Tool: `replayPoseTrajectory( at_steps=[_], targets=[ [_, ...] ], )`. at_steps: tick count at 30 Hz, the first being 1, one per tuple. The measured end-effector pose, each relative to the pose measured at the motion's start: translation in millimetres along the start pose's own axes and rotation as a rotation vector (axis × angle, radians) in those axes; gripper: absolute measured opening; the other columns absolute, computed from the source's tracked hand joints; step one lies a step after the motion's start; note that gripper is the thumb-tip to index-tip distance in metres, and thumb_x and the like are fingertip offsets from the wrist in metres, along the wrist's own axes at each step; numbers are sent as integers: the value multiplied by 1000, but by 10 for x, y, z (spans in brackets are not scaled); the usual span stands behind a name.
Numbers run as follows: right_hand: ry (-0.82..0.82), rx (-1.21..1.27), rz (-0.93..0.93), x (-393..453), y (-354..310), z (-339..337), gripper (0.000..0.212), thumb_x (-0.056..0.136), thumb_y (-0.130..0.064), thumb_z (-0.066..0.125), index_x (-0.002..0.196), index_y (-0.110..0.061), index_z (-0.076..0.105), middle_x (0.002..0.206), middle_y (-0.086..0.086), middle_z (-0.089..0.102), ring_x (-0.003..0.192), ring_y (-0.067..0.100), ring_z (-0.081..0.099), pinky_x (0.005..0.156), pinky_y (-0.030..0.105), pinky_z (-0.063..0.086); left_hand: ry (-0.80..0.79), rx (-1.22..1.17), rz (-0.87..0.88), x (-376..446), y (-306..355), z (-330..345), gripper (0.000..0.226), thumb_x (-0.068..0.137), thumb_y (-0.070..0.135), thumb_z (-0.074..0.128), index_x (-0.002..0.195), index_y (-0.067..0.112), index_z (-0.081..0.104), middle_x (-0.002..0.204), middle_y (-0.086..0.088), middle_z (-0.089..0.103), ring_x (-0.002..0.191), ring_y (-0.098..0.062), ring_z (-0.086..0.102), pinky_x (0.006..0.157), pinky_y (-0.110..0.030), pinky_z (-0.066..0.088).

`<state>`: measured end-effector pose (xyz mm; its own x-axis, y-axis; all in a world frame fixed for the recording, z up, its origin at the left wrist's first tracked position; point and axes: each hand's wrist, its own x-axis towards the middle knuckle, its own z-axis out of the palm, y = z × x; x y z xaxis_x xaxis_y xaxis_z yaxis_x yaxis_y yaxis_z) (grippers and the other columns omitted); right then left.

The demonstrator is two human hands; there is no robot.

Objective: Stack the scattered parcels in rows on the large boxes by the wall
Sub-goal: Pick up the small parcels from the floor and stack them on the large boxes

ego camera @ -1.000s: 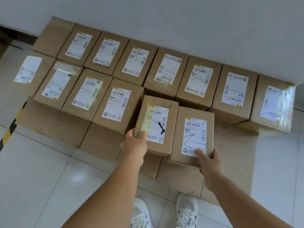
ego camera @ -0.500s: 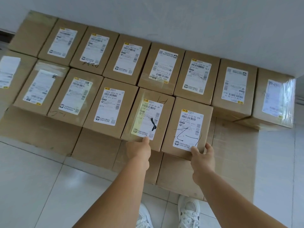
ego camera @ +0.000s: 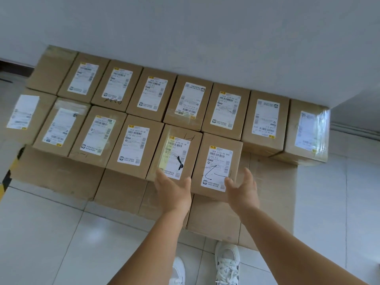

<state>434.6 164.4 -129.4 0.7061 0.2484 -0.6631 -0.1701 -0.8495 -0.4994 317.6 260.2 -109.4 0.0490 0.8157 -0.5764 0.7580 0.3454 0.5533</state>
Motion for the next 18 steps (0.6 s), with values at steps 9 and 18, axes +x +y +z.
replayPoseTrajectory(
  at_steps=[9,18],
  targets=[
    [135,-187,-241,-893,-428,-960,71,94,-39,52,152,-14,19,158,3,22,146,18,17,118,36,19,-190,339,463,-767,798,-522,75,93,34,57,153,18,15,158,0,19,144,-18,21,115,-39,28],
    [333,15,-68,-1824,-227,-1873,67,96,-42,47,151,-14,21,155,4,27,143,21,24,116,38,24,-395,465,694,-1760,1377,-651,72,94,36,54,153,19,16,158,-1,17,144,-20,20,114,-38,25]
  ],
)
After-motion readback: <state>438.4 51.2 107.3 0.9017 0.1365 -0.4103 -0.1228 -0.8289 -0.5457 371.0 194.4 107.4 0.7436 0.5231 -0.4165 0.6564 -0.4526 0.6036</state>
